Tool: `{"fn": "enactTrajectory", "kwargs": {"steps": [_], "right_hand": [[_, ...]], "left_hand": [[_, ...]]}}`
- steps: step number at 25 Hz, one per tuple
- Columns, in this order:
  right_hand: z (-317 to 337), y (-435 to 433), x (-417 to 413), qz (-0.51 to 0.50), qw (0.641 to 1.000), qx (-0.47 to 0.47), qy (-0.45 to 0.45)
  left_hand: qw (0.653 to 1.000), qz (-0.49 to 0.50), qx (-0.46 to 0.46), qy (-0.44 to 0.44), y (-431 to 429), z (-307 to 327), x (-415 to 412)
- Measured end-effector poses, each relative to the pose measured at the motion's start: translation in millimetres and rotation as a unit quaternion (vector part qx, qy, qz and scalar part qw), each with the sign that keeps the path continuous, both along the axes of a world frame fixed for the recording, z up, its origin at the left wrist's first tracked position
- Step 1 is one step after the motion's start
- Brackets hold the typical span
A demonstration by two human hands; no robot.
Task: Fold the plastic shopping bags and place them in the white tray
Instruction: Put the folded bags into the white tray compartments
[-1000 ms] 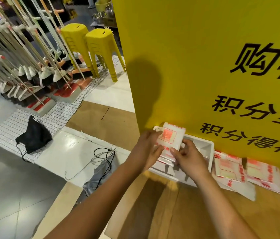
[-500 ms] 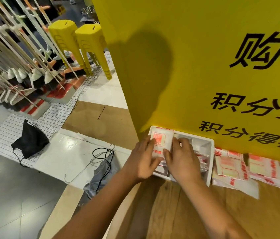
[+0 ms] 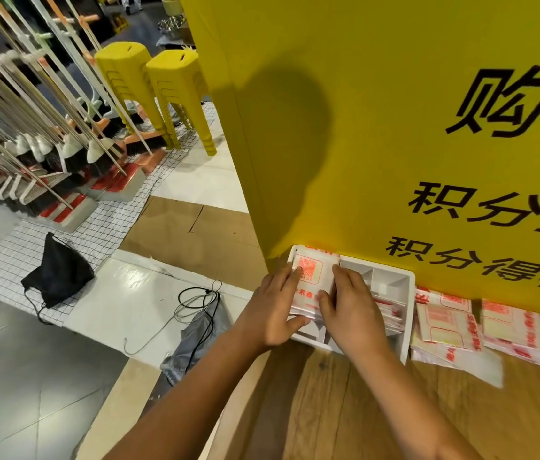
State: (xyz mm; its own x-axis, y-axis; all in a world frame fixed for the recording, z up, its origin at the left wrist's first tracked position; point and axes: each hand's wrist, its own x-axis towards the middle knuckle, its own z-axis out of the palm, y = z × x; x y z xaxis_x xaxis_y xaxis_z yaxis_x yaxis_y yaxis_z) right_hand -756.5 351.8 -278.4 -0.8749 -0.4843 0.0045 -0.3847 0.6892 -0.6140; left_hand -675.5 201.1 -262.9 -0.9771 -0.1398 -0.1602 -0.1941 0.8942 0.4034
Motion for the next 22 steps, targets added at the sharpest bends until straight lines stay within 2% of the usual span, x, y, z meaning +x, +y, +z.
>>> {"fn": "enactTrajectory", "kwargs": {"steps": [9, 19, 22], "right_hand": [[-1, 10, 5, -0.005, 0.999, -0.032, -0.002], [4, 17, 8, 0.001, 0.999, -0.045, 0.008], [3, 17, 7, 0.034, 0.999, 0.011, 0.038]], "left_hand": [[1.000, 0.011, 0.025, -0.007, 3, 1, 6], [1.000, 0.016, -0.013, 0.019, 9, 5, 9], [0.998, -0.006, -0.054, 0.021, 12, 4, 6]]}}
